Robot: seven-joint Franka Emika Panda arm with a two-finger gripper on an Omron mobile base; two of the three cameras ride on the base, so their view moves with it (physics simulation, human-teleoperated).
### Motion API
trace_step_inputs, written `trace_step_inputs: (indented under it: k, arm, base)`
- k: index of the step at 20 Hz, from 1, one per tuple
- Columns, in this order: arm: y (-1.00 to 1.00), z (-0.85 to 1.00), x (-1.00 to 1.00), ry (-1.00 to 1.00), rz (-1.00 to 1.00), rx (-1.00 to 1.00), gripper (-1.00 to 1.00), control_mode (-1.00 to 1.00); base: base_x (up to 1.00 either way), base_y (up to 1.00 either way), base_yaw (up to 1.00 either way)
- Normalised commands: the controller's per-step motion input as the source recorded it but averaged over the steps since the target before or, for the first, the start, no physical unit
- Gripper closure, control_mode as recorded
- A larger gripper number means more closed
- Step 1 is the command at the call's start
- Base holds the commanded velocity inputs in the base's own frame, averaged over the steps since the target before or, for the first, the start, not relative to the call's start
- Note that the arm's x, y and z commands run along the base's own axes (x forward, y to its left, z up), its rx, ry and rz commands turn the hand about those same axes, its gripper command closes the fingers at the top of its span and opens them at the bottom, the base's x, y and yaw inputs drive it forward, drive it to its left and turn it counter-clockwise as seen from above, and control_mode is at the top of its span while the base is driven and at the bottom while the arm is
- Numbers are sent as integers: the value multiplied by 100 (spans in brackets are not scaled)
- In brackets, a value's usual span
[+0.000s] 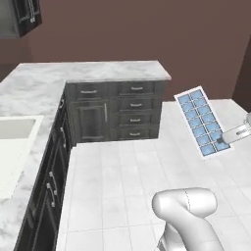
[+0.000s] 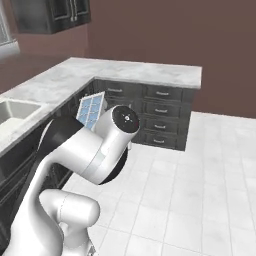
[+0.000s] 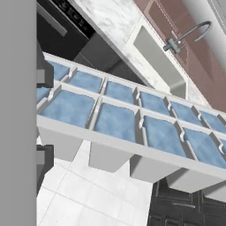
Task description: The ice cube tray has been filled with water. Take the tray and place it in the freezer to make ice. Close the freezer door after placing the tray.
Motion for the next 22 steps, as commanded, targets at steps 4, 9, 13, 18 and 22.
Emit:
trace_step_inputs:
  k: [4,9,13,18,22]
  arm:
    - [0,0,0,0,0,0,100,100]
    - [0,0,0,0,0,0,100,100]
    - [0,0,0,0,0,0,100,100]
    - [0,0,0,0,0,0,100,100]
    - [0,0,0,0,0,0,100,100]
  base:
    - [0,0,-40]
    - [0,0,-39]
    - [0,0,-37]
    - [0,0,-36]
    - [0,0,-35]
